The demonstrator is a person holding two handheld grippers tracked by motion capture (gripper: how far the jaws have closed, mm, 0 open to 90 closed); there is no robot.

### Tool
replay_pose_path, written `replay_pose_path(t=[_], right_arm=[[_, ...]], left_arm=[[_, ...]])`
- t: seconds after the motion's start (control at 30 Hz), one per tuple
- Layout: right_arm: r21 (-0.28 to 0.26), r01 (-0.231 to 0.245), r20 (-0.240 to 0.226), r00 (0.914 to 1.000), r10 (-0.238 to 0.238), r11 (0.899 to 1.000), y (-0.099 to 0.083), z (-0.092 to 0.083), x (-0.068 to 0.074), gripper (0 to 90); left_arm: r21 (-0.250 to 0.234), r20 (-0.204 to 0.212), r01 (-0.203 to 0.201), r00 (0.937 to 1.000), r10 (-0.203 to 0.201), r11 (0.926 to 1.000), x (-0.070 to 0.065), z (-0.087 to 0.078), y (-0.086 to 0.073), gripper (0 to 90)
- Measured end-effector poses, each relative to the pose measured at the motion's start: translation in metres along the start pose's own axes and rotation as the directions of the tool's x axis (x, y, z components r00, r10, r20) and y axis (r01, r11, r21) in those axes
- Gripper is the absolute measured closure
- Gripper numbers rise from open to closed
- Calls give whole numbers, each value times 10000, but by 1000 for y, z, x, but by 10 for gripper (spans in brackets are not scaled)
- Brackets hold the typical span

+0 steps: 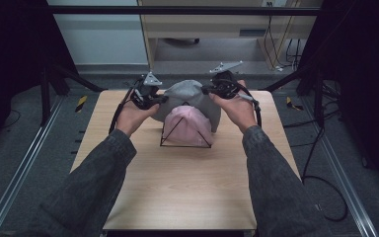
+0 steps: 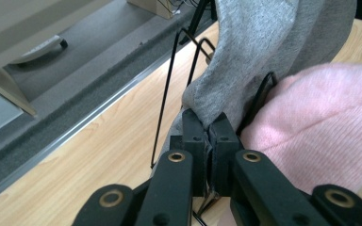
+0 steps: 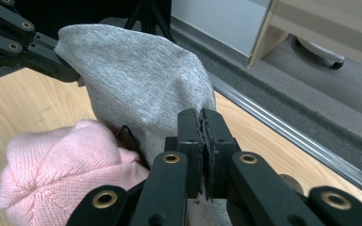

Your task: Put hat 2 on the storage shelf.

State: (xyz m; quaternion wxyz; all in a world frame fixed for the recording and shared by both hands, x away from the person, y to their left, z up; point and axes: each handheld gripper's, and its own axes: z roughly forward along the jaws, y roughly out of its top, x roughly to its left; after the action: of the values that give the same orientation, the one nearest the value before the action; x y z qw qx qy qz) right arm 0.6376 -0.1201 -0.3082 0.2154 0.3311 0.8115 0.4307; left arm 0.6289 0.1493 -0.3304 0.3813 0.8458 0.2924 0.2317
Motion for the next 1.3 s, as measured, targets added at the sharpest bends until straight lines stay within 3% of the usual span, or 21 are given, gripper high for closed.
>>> replay_pose_path(t=[0.43,1.07,1.3], right_arm=[[304,-4,29,10000,3,9995,-12,11,6,876],[611,142,-288,9995,-125,9980,-23,20,22,874],[679,183,-241,9996,-167,9975,-22,22,25,853]], left_arm=[[224,99,206,9997,-209,9995,-4,11,-16,874],[951,-148,589,9982,-577,9937,-4,16,-44,877],[933,-134,669,9977,-660,9934,-7,15,-50,875]])
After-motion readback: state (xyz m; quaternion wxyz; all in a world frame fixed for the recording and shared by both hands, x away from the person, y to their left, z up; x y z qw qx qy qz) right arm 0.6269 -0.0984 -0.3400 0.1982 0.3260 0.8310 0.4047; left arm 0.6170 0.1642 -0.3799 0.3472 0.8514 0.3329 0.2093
